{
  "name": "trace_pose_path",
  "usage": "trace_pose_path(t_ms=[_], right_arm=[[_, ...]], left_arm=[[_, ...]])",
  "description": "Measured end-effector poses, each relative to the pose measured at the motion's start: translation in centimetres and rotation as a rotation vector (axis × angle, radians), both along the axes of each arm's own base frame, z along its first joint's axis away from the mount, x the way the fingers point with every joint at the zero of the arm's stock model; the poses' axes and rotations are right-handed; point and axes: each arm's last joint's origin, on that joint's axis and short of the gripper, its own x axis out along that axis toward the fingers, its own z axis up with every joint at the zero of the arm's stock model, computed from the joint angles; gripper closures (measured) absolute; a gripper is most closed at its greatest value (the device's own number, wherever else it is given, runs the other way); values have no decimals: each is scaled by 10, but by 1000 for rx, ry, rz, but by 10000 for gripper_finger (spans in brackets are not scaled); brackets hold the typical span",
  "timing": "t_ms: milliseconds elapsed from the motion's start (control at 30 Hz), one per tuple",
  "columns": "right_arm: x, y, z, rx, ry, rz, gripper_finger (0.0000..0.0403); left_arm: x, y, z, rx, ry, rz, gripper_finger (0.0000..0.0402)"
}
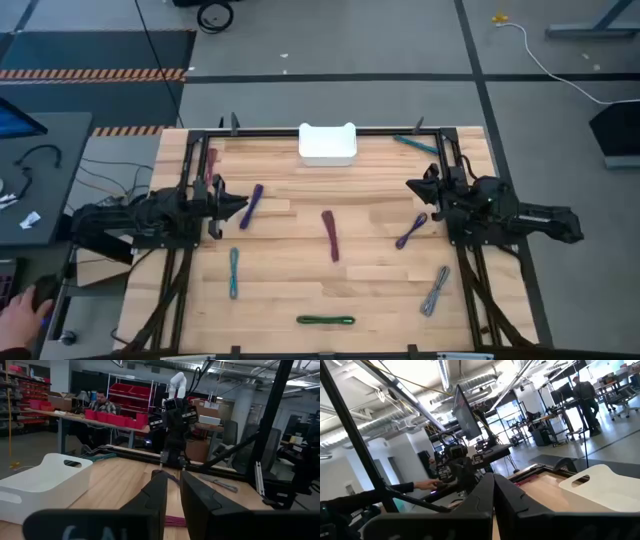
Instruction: Pick and place USB-C Cables
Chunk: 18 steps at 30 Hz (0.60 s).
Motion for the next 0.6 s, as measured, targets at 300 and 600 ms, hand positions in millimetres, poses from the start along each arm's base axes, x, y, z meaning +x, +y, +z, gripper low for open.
trace_pose_path(t_ms=[300, 600], right_arm=[[0, 0, 0, 0, 0, 0, 393], [0, 0, 0, 0, 1, 0, 393]], left_arm=[[0, 0, 0, 0, 1, 0, 351], [0, 0, 0, 0, 1, 0, 346]])
